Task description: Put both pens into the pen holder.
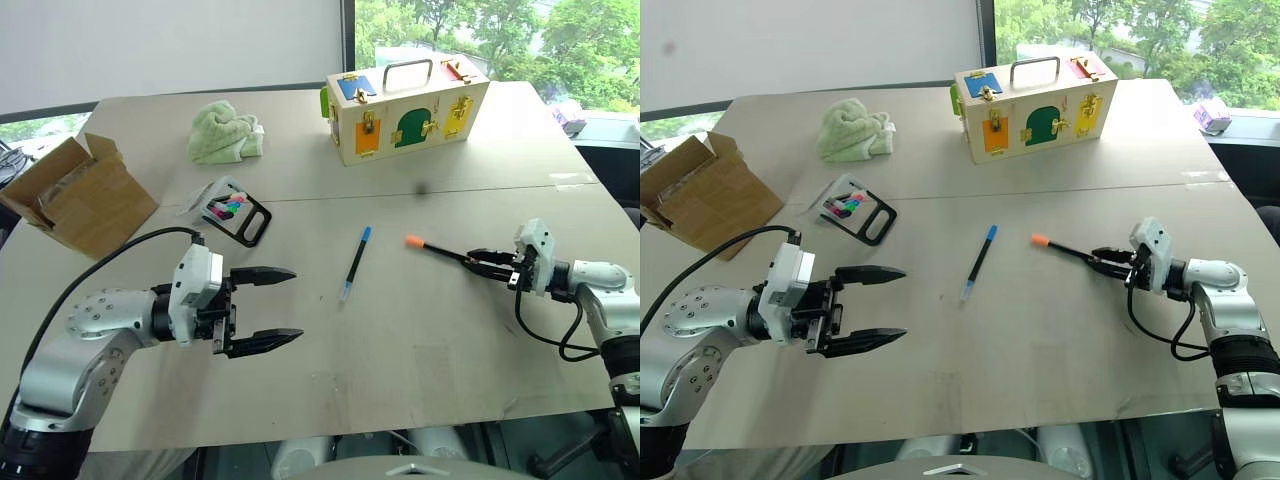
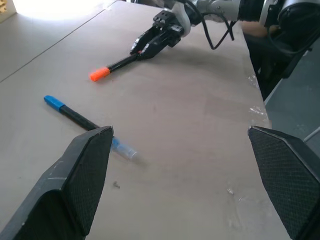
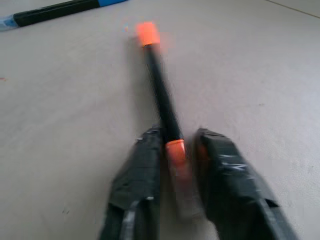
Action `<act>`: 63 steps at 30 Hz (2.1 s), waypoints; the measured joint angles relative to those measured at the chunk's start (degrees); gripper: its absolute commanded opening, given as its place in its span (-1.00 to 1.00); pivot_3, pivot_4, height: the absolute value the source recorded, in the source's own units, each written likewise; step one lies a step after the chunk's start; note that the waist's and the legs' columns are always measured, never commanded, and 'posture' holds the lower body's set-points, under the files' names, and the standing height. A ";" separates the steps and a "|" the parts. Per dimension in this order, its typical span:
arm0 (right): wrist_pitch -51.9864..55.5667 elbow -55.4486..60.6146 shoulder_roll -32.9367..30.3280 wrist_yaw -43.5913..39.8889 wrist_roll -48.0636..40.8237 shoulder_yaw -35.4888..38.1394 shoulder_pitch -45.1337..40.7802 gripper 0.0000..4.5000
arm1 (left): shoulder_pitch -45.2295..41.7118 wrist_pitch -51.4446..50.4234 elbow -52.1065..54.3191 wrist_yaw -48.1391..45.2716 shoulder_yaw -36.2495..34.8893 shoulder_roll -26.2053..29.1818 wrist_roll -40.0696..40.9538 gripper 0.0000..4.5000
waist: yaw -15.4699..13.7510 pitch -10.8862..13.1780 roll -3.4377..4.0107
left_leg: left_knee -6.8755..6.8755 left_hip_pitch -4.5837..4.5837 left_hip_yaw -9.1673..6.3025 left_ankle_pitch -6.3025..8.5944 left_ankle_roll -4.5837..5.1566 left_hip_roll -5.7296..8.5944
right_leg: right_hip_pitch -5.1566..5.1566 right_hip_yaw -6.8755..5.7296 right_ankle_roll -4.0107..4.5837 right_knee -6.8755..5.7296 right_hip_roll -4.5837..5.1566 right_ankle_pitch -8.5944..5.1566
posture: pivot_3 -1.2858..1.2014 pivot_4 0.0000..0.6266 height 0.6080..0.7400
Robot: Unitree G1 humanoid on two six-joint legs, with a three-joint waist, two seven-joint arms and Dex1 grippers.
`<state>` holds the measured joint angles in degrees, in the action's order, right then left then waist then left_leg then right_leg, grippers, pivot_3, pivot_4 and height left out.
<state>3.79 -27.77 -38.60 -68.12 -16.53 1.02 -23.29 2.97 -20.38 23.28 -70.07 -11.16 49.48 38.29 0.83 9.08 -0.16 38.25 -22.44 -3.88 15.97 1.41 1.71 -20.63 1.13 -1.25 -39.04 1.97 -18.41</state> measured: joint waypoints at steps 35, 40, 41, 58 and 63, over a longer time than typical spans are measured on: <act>21.96 47.13 20.97 24.74 -19.48 -0.86 8.62 -0.99 | -32.15 -30.48 -14.91 36.02 0.14 -35.01 21.02 0.47 | 0.03 0.10 -0.13 | 0.40 -0.30 -0.27 -0.19 -0.32 0.12 | -0.31 -0.12 -0.03 -0.58 -0.03 0.00 | 0.03 -0.52 1.00; 22.73 47.13 20.60 24.47 -20.34 -1.04 8.60 -0.51 | -32.17 -30.49 -14.80 36.33 -0.13 -35.15 22.78 -0.43 | -0.01 0.10 -0.13 | 0.40 -0.30 -0.27 -0.19 -0.33 0.12 | -0.33 -0.11 -0.03 -0.59 -0.03 0.00 | 0.03 -0.52 1.00; 23.28 47.19 20.33 24.10 -21.02 -1.14 8.62 -0.30 | -32.17 -30.47 -14.80 36.80 -0.23 -35.31 23.22 -0.65 | 0.00 0.10 -0.13 | 0.40 -0.30 -0.27 -0.19 -0.33 0.12 | -0.33 -0.11 -0.03 -0.59 -0.03 0.00 | 0.03 -0.52 1.00; 20.51 40.20 4.81 16.14 -19.60 6.50 14.09 1.00 | -30.32 -4.26 -8.10 41.74 8.24 -26.95 -9.52 -1.00 | -0.24 0.16 -0.21 | 0.37 -0.30 -0.19 -0.19 -0.32 0.19 | -0.35 -0.02 -0.03 -0.59 -0.02 0.00 | 0.03 -0.52 1.00; 14.12 31.26 -3.14 4.96 -15.52 6.74 11.10 1.00 | -31.77 10.17 -8.06 52.91 16.07 -20.02 -39.58 -1.00 | 0.02 0.26 -0.29 | 0.30 -0.28 -0.14 -0.17 -0.28 0.14 | -0.37 0.05 -0.03 -0.63 -0.06 0.00 | 0.03 -0.52 1.00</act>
<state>17.91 3.49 -41.75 -63.16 -32.05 7.76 -12.19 -28.81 -10.21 15.22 -17.16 4.91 29.45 -1.29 0.85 9.34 -0.46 38.55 -22.71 -4.02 15.79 1.13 1.85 -21.00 1.18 -1.28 -39.66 1.91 -18.41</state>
